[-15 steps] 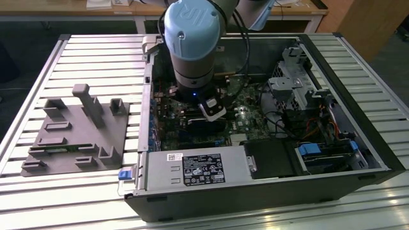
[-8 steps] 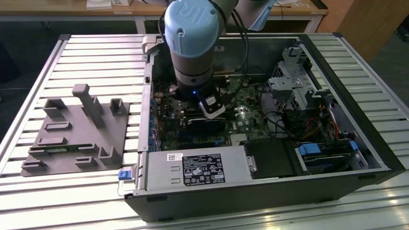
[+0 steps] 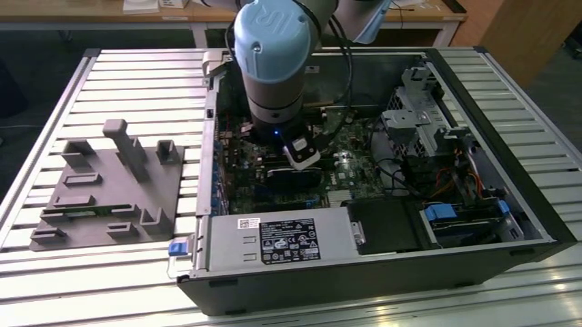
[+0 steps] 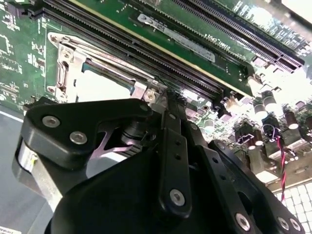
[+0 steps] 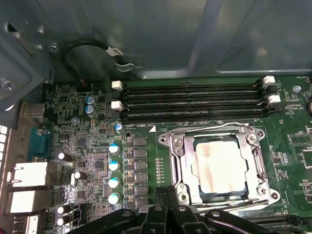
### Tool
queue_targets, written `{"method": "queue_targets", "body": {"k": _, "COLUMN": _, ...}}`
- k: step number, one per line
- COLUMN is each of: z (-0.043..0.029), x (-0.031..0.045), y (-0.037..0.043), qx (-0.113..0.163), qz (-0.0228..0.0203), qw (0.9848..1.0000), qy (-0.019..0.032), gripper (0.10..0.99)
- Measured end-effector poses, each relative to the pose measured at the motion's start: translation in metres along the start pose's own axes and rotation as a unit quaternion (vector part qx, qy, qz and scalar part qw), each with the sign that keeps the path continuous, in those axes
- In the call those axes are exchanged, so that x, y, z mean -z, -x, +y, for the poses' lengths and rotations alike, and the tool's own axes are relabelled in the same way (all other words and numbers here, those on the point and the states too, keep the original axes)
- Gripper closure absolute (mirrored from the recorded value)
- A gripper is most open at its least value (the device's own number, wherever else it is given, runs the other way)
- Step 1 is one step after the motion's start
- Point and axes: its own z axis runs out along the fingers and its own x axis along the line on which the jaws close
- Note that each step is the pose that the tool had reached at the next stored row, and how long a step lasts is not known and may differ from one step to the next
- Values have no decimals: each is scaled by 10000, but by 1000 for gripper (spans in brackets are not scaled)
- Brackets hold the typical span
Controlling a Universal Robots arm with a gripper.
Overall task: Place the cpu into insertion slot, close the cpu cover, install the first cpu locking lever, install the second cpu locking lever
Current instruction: 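Install the second cpu locking lever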
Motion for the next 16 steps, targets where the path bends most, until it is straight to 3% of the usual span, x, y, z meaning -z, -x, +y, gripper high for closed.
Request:
{"method": "queue_targets", "body": {"k": 3, "z": 9, "x": 25, "y": 0, "qx": 1, "qz": -2, "qw": 10000, "qy": -29, "gripper": 980}}
{"method": "queue_targets", "body": {"k": 8, "z": 77, "x": 215, "y": 10, "qx": 2, "qz": -2, "qw": 10000, "qy": -34, "gripper": 980}}
{"method": "queue_targets", "body": {"k": 12, "z": 90, "x": 239, "y": 73, "qx": 0, "qz": -13, "qw": 9999, "qy": -152, "gripper": 980}}
{"method": "queue_targets", "body": {"k": 16, "z": 98, "x": 230, "y": 201, "qx": -4, "qz": -17, "qw": 9998, "qy": -218, "gripper": 980}}
